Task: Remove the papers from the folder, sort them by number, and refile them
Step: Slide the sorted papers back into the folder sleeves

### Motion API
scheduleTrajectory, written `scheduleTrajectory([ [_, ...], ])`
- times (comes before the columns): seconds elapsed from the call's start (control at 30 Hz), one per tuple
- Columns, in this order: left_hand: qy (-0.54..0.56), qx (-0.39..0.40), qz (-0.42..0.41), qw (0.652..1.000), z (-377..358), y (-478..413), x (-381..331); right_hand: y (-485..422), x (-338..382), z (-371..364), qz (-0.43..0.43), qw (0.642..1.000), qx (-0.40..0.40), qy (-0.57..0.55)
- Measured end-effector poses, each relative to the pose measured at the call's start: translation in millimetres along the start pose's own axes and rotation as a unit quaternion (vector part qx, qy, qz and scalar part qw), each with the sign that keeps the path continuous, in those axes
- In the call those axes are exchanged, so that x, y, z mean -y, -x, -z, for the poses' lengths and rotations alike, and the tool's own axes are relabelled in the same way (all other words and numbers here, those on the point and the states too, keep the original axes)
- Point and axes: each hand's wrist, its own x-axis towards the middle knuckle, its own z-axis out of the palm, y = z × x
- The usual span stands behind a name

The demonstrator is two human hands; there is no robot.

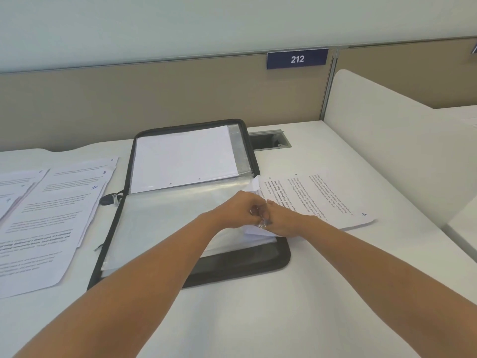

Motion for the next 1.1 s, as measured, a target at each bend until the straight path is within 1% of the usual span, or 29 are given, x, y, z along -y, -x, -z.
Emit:
scheduleTrajectory([
  [0.1, 0.012, -0.007, -0.006, 1.0, 2.0, 1.0, -1.2, -2.9, -2.6, 7.0, -0.01, 0.995, -0.067, -0.074],
  [0.17, 0.028, -0.004, -0.007, 1.0, 3.4, 1.3, -1.8, -7.5, -6.3, 13.4, -0.002, 0.991, -0.105, -0.083],
  [0.2, 0.034, -0.002, -0.01, 0.999, 3.7, 1.3, -1.7, -9.6, -7.0, 15.9, -0.005, 0.992, -0.107, -0.07],
  [0.27, 0.038, 0.001, -0.018, 0.999, 3.3, 1.0, -0.9, -15.1, -11.2, 17.2, -0.016, 0.996, -0.088, -0.011],
  [0.33, 0.033, 0.002, -0.021, 0.999, 1.9, -0.8, 1.2, -18.1, -11.8, 15.2, -0.034, 0.996, -0.03, 0.076],
  [0.4, 0.025, 0.004, -0.01, 1.0, 1.6, -2.7, 3.5, -18.0, -5.2, 14.2, -0.049, 0.986, 0.032, 0.154],
  [0.47, 0.024, 0.014, -0.009, 1.0, 1.6, -4.3, 4.5, -18.6, 0.4, 12.8, -0.054, 0.977, 0.068, 0.194],
  [0.57, 0.031, 0.037, -0.01, 0.999, 4.6, -4.7, 3.6, -25.2, -1.7, 7.6, -0.053, 0.969, 0.079, 0.227],
  [0.6, 0.047, 0.027, -0.003, 0.999, 7.0, -4.7, 3.8, -28.5, -5.4, 4.3, -0.048, 0.97, 0.073, 0.227],
  [0.63, 0.08, 0.0, 0.01, 0.997, 10.6, -4.5, 4.7, -31.3, -9.4, 1.5, -0.04, 0.973, 0.06, 0.22],
  [0.7, 0.171, -0.101, 0.042, 0.979, 19.1, -1.9, 11.4, -34.7, -15.9, -3.8, -0.027, 0.982, 0.028, 0.185],
  [0.73, 0.19, -0.163, 0.06, 0.966, 21.5, 0.4, 19.3, -34.5, -17.5, -5.8, -0.022, 0.983, 0.023, 0.181],
  [0.77, 0.175, -0.221, 0.078, 0.956, 21.6, 3.6, 28.9, -33.5, -17.5, -6.8, -0.018, 0.981, 0.027, 0.193],
  [0.8, 0.133, -0.264, 0.094, 0.951, 19.8, 8.7, 41.1, -33.0, -16.5, -6.8, -0.014, 0.978, 0.028, 0.209],
  [0.83, 0.085, -0.283, 0.105, 0.949, 16.2, 14.9, 53.6, -32.1, -15.4, -5.7, -0.009, 0.977, 0.018, 0.213],
  [0.87, 0.041, -0.275, 0.118, 0.953, 11.0, 22.0, 65.4, -31.2, -13.5, -3.5, -0.009, 0.98, -0.002, 0.201],
  [0.97, -0.064, -0.188, 0.141, 0.97, -5.0, 40.6, 88.9, -32.5, -13.0, 2.1, 0.002, 0.989, -0.063, 0.134],
  [1.0, -0.087, -0.169, 0.142, 0.971, -8.3, 44.2, 92.5, -34.7, -15.0, 2.7, 0.009, 0.989, -0.065, 0.131],
  [1.1, -0.113, -0.129, 0.154, 0.973, -11.2, 47.7, 92.8, -42.7, -18.8, 3.3, 0.01, 0.989, -0.025, 0.147],
])
